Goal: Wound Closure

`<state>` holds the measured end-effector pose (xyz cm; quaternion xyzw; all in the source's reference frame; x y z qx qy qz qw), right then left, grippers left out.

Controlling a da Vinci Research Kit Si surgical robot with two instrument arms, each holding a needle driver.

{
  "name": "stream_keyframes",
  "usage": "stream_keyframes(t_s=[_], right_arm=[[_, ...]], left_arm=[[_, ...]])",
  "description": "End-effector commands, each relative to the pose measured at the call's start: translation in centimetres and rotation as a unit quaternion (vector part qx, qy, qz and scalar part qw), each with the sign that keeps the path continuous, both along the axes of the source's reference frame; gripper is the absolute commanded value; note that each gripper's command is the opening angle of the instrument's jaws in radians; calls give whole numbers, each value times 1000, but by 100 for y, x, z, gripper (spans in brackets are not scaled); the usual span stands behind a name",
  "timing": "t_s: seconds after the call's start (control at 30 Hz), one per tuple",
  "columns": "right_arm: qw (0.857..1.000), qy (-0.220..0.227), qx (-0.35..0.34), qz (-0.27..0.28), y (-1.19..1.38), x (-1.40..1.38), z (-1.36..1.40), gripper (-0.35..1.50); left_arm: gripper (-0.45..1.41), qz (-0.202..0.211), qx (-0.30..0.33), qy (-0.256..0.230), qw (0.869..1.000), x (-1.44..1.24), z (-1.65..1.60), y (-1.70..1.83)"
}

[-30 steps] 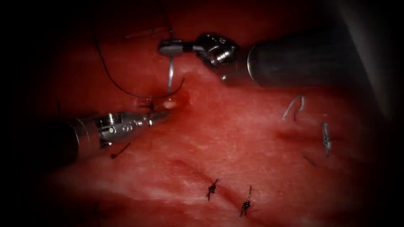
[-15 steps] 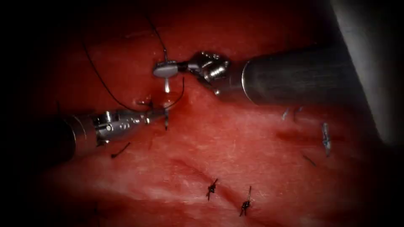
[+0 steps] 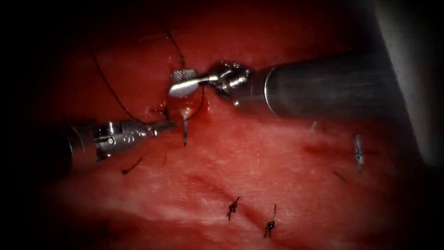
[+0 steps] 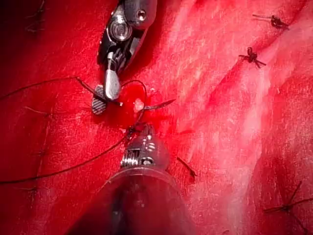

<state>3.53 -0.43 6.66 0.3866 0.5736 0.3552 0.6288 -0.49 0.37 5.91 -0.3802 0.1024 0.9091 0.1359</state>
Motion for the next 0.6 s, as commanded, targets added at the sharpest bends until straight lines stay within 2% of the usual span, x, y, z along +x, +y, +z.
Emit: stream_keyframes(t_s=[0.03, 0.1, 0.17, 0.23, 0.43, 0.53, 0.6], right_arm=[[1000, 1, 0, 9, 2, 1, 11, 126], [1000, 6, -10, 19, 7, -5, 12, 130], [999, 8, -19, 24, 13, -15, 10, 131], [999, 13, -16, 26, 15, -20, 5, 125], [999, 12, -16, 27, 16, -22, 5, 121], [999, 11, -17, 27, 15, -23, 7, 118], [999, 11, -17, 27, 15, -23, 7, 118]], left_arm=[[-20, 13, -9, -7, 1000, -6, 5, -1], [-8, 31, -25, -18, 999, -8, 1, -2], [12, 51, -49, -25, 997, -16, -5, -6], [29, 71, -82, -28, 994, -27, -10, -9], [34, 71, -123, -40, 989, -37, -24, -9], [19, 67, -132, -44, 988, -39, -27, -1], [15, 67, -132, -44, 988, -39, -24, 1]])
